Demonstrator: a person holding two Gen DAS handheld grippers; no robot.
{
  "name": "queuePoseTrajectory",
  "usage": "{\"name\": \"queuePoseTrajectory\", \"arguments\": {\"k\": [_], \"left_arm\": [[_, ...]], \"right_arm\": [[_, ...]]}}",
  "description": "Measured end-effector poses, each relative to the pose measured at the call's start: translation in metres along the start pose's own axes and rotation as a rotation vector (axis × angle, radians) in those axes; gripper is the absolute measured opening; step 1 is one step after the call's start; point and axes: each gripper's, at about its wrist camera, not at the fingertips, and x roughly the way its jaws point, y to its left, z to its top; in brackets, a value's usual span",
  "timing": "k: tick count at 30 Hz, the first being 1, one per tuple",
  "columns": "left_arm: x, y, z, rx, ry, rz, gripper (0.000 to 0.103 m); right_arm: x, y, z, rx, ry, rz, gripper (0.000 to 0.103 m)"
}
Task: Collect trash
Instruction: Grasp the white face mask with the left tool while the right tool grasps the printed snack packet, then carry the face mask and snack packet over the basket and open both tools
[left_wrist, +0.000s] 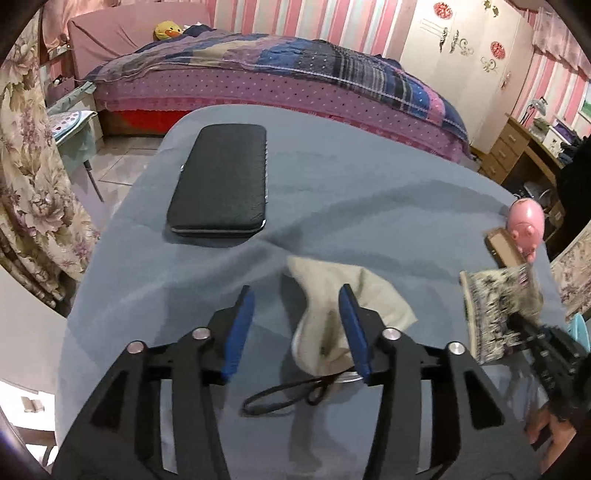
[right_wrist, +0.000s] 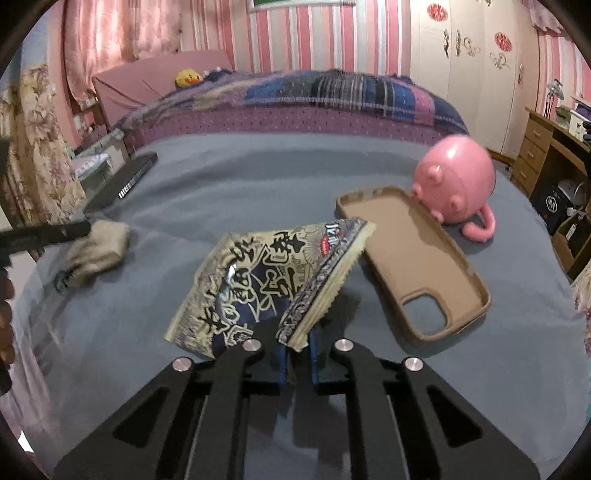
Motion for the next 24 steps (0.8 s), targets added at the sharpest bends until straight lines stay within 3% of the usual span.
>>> {"name": "queuePoseTrajectory", "arguments": {"k": [7,10,14,24], "left_arm": [[0.013,-0.018,-0.006,0.051,0.043,-0.029,0.051],[0.019,-0.036,-0.009,0.106,0.064,-0.043,0.024],[0.012,-0.055,-0.011,0.158,0.047,-0.043,0.01],[-0.03,-0.078,-0.002,0.173,-0.11,-0.03,0.007]], "right_arm": [[-0.031,-0.017,0.01,0.032,-0.083,0.021,0.008],[-0.037,-0.027,0.01,0.069,-0.093,0.03,0.006],[-0.04,-0.033,0.012,0.094,-0.1,0.037,0.004],[-0.048,-0.048,0.01,0.116,-0.116,0.034,0.003]]}}
